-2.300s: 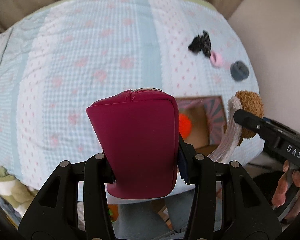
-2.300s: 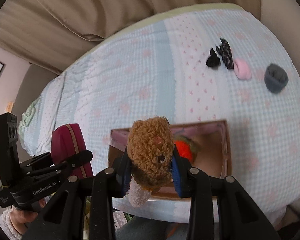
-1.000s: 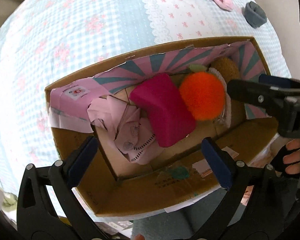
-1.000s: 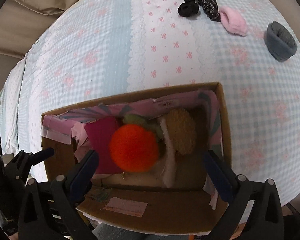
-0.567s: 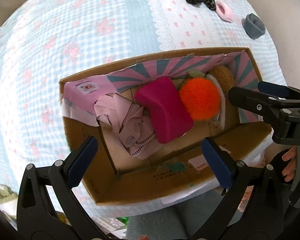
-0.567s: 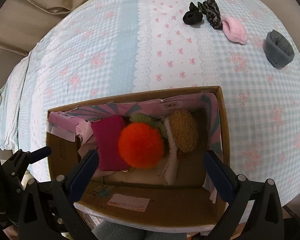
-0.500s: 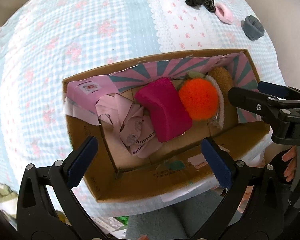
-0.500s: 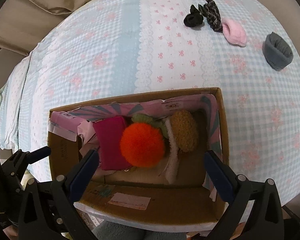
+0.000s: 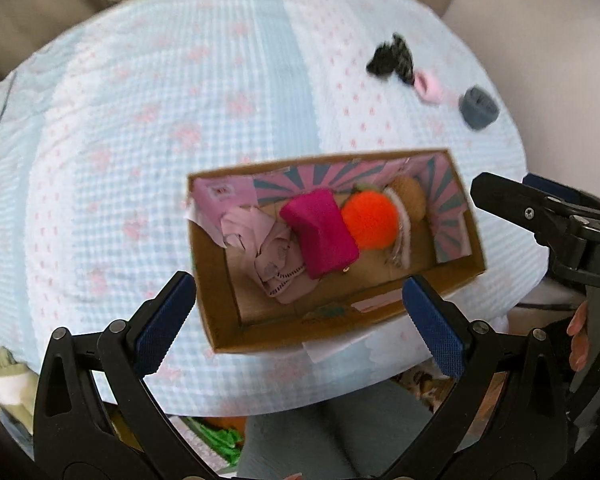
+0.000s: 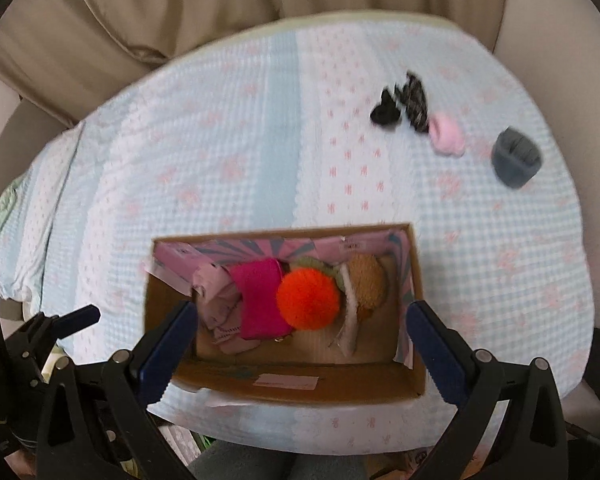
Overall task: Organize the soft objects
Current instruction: 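Withdraw both tools from the box toward the remaining items, then grasp the black sock with the left tool while the right tool grasps the pink fuzzy headband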
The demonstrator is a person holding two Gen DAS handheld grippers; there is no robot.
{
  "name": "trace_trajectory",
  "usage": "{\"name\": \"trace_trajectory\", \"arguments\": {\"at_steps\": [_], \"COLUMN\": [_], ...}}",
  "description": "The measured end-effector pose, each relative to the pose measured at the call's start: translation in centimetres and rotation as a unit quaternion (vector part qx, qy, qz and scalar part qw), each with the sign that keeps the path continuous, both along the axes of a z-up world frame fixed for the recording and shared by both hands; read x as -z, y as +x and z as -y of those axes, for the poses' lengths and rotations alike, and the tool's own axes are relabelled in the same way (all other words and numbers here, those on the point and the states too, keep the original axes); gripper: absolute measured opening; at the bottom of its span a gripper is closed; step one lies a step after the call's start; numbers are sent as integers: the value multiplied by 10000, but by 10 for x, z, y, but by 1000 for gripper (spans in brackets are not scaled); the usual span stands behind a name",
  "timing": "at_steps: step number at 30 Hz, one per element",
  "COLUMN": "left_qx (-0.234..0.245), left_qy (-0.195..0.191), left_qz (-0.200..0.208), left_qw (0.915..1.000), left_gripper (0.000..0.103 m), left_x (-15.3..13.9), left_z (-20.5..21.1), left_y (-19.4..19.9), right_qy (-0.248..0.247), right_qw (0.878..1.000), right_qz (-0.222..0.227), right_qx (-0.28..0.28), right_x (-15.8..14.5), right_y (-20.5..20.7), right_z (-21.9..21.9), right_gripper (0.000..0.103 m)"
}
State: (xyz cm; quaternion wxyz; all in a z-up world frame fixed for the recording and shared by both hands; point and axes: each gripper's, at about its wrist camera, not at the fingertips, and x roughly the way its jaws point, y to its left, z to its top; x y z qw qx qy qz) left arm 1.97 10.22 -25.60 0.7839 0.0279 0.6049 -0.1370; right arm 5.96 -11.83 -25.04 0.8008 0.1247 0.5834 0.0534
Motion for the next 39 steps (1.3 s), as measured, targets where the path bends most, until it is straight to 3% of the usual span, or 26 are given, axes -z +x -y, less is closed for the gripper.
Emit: {"name": "trace_trajectory", "arguments": {"at_steps": [13,21,26,32,36,39], "left_qx": [-236,-173,-114,-49,61,127], "left_qy": [-250,-385,-405,-332,-327,-541], "left_qz": [1247,1633,1756,1675,1505,1238], "left_qw": [9916,9857,9836,9853,9881,9907], "left_gripper": [103,103,103,103,103,103], "left_x": [-115,-149,-151,-129,-104,-76], "left_z": [-16,8,42,97,140,168], "left_y": [-16,15,47,97,139,175], "right_qy": [-373,-708,-778,-793,-739,-693], "right_qw": [9924,9841,9839,9864,9891,9910], "right_qz": [1130,1492,1470,1339,1223,1122], "right_qx": [326,658,660,523,356,220], "right_x": [-107,-136,-126,-101,-75,-52], "right_y": [-39,-32,-6,37,71,97], "right_z": [19,55,86,124,150,165], "right_gripper": [103,103,103,103,103,103]}}
